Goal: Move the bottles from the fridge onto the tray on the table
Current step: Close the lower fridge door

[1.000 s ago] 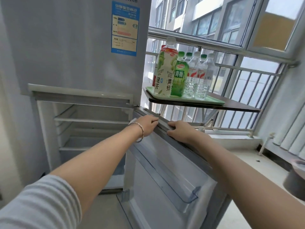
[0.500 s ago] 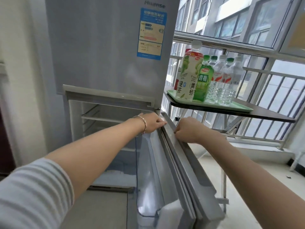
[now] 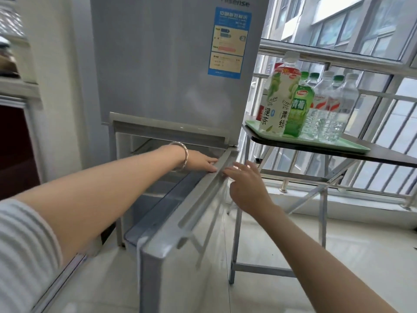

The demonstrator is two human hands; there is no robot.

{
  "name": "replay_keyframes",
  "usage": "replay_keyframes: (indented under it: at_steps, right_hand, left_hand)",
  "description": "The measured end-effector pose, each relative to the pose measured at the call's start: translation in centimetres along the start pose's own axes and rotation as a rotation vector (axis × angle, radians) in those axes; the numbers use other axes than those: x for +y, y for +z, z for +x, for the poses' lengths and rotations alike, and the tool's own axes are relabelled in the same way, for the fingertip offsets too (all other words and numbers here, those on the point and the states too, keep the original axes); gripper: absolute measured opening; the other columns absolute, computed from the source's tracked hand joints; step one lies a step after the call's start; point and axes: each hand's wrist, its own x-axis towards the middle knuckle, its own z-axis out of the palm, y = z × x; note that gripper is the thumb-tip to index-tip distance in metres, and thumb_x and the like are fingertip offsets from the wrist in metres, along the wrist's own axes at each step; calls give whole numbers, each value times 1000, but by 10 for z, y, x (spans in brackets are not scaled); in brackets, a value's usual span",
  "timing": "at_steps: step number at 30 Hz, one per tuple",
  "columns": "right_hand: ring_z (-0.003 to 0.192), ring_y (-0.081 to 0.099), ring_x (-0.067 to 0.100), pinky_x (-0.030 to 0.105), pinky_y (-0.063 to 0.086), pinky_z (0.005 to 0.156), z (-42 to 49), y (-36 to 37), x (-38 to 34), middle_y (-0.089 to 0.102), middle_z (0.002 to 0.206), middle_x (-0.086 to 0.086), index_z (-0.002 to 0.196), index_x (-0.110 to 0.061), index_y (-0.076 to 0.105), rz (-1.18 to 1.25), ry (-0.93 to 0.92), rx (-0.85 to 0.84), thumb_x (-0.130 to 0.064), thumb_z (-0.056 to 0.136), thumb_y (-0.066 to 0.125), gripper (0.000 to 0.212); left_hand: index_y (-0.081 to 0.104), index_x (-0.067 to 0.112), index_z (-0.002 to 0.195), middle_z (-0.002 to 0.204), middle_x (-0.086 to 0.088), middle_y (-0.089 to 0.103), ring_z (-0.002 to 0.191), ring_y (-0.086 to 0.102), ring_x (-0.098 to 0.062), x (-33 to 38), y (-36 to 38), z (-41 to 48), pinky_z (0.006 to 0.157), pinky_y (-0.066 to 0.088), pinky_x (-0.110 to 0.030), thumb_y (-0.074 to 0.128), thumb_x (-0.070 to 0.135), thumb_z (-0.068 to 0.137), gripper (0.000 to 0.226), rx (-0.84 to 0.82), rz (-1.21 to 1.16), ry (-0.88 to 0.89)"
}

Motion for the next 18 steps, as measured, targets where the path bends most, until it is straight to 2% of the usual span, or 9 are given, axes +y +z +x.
replay_keyframes:
  at_steps: [3,8,11,13,15,17,18]
  right_hand:
    - [140,40,23,39,9,123,2,21,-20,58,139,2,134,-10,56,94,29,50,-7,77,42,59]
    - [149,23,25,42,6,124,15,52,-63,37,154,5,150,-10,33,141,75,123,-25,88,54,66]
    - [152,10,25,43,0,123,30,66,-79,23,161,2,154,-15,18,138,103,85,-34,88,53,78]
    - [152,0,25,45,-3,123,41,74,-88,11,164,1,156,-18,6,119,110,39,-39,88,53,86]
    - [152,-10,25,49,-4,122,53,81,-95,-2,165,0,156,-19,-6,79,110,-12,-45,88,52,93]
    - [150,-17,26,52,-5,121,67,90,-100,-11,164,0,154,-20,-14,29,114,-50,-50,87,49,97]
    - [150,-19,26,54,-5,120,73,95,-101,-14,164,0,154,-19,-16,9,116,-65,-52,86,48,99]
  left_hand:
    - [17,39,150,160,3,17,148,16,-21,-20,-8,-5,121,11,-39,39,56,94,63,23,66,-25]
    - [30,36,148,156,5,29,144,29,-19,-48,-15,-25,119,22,-35,49,39,95,56,104,81,-23]
    - [44,28,142,142,-3,50,129,48,-26,-56,-13,-32,107,36,-33,41,26,101,42,151,85,-39]
    - [49,21,139,136,-9,56,122,53,-29,-65,-6,-28,102,40,-36,32,27,102,41,198,63,-63]
    - [35,20,147,149,-10,41,135,41,-29,-81,6,-22,110,32,-39,26,32,103,46,210,110,-111]
    - [7,24,154,162,-2,9,149,11,-23,-104,24,-16,121,14,-44,27,34,103,56,267,200,-148]
    - [-3,25,153,162,2,0,150,2,-21,-115,33,-13,121,9,-46,29,36,102,61,333,267,-151]
